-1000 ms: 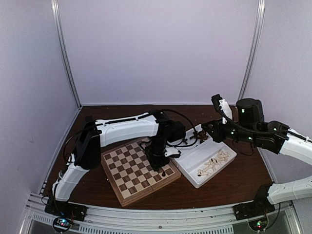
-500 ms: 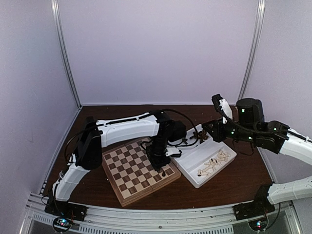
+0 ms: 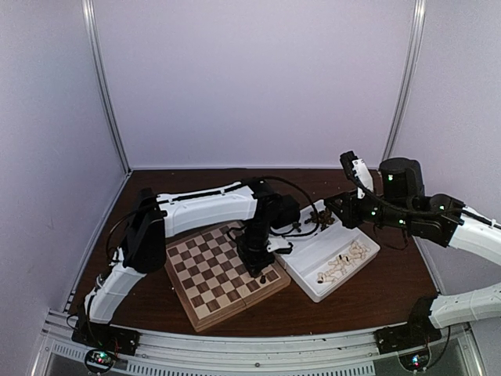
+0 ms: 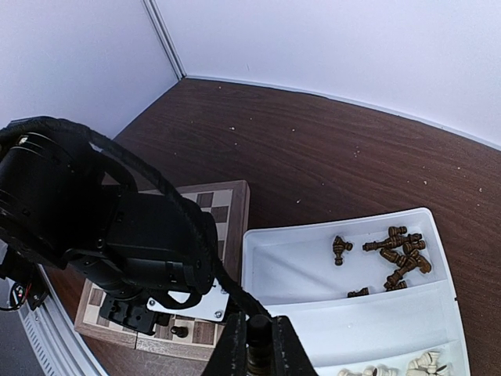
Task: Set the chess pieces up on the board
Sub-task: Place the chess piece on the chessboard.
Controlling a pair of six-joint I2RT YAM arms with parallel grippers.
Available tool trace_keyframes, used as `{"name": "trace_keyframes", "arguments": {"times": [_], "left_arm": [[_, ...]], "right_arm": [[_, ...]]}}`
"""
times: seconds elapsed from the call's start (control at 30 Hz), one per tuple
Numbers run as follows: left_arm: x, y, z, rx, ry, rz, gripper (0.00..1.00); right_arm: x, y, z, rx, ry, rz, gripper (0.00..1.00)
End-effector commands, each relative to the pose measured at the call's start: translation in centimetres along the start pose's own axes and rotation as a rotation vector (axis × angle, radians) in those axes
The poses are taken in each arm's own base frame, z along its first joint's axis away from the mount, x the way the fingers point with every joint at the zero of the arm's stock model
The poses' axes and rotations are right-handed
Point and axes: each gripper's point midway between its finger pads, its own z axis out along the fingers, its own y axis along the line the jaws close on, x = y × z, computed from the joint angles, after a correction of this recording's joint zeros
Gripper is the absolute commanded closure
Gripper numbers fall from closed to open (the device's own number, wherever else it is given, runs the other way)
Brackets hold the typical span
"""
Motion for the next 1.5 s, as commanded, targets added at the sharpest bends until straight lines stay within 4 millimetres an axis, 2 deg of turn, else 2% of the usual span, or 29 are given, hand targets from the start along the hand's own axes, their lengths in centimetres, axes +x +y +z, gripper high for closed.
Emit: {"name": "trace_keyframes", "arguments": {"times": [0.0, 0.27, 0.47, 0.6, 0.87, 0.97, 1.1, 1.23, 1.33, 1.43, 1.47], "left_arm": [[-0.1, -0.2, 0.2, 0.007, 0.01, 0.009, 0.71], [-0.5, 0.4, -1.2, -0.03, -0.029, 0.001, 0.65], [-0.1, 1.5, -4.7, -0.115, -0.095, -0.023, 0.65], [1.1, 1.9, -7.1, -0.15, -0.132, -0.054, 0.65], [4.9, 3.1, -11.5, -0.239, -0.218, -0.169, 0.58], [6.2, 3.7, -14.4, -0.277, -0.35, -0.22, 0.54], [6.1, 3.8, -18.1, -0.265, -0.637, -0.265, 0.47], [5.7, 1.5, -21.5, -0.112, -0.948, -0.257, 0.39], [5.2, -0.8, -23.5, 0.041, -1.137, -0.219, 0.39], [5.0, -2.0, -24.5, 0.138, -1.274, -0.207, 0.38], [4.9, -2.2, -25.5, 0.16, -1.337, -0.201, 0.38]], "right_arm": [[-0.1, -0.2, -0.3, 0.003, -0.012, 0.01, 0.95], [-0.1, -0.2, -0.3, -0.002, -0.009, 0.011, 0.95], [-0.2, -0.1, -0.4, -0.004, -0.004, 0.01, 0.95], [-0.5, 0.0, -0.4, -0.01, -0.016, 0.022, 0.95], [-1.0, 0.7, -0.4, -0.046, -0.034, 0.044, 0.95], [-1.4, 1.1, -0.4, -0.065, -0.041, 0.058, 0.95], [-2.3, 2.5, -0.3, -0.142, -0.066, 0.103, 0.95], [-3.5, 4.2, 0.1, -0.224, -0.09, 0.153, 0.95], [-4.5, 5.7, 0.4, -0.278, -0.109, 0.176, 0.96], [-5.7, 7.7, 0.3, -0.344, -0.134, 0.192, 0.96], [-6.0, 8.4, 0.4, -0.362, -0.137, 0.196, 0.96]]}}
